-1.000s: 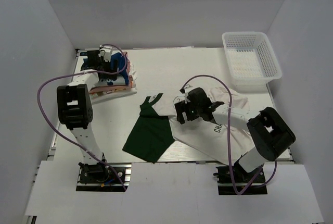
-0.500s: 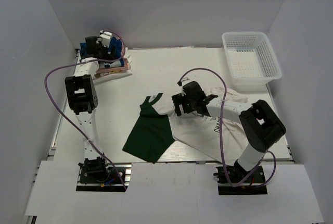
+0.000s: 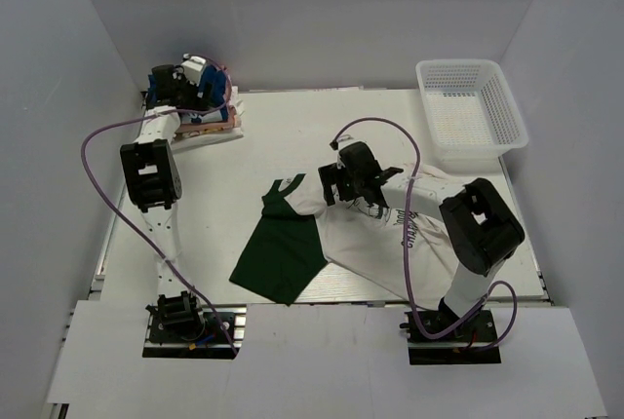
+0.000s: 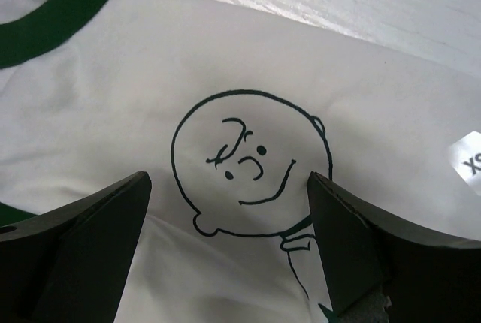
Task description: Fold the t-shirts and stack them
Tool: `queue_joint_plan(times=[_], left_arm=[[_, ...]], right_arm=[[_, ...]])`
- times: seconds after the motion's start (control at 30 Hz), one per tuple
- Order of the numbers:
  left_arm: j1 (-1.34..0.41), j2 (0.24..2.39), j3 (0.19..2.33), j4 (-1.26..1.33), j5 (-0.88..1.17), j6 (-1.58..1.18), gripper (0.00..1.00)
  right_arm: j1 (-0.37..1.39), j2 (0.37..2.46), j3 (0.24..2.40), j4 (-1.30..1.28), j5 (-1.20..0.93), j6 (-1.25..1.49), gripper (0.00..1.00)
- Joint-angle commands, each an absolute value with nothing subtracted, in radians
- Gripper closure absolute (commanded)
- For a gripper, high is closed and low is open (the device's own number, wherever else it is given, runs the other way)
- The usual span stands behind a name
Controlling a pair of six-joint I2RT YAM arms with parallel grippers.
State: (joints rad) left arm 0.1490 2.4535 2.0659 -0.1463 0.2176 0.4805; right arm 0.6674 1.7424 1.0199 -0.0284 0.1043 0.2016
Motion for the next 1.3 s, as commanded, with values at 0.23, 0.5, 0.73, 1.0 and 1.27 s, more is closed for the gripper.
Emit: queue_joint_plan(times=[0.23, 0.5, 0.73, 1.0, 1.27], left_arm=[[0.150, 2.044, 1.850, -0.146, 0.308, 0.254, 0.00], [0.130, 1.992, 1.704, -0.045, 0.578, 0.025, 0.00], [0.028, 2.242, 1.989, -0.245, 0.733, 0.000, 0.00], [-0.115, 2.377, 2.039, -0.304, 0.521, 0.035, 0.00], [-0.146, 2.506, 2.144, -0.304, 0.221, -0.093, 0.00]], right_arm=[[0.664, 1.649, 0.959, 0.064, 0.032, 0.195, 0.10], [0.661, 1.605, 0.899, 0.094, 0.057, 0.193, 0.10], [0.658, 1.603, 0.894, 0.052, 0.119, 0.215, 0.10], [0.643, 1.646, 0.893, 0.005, 0.123, 0.225, 0.10], [0.640, 1.624, 0.859, 0.006, 0.118, 0.216, 0.10]])
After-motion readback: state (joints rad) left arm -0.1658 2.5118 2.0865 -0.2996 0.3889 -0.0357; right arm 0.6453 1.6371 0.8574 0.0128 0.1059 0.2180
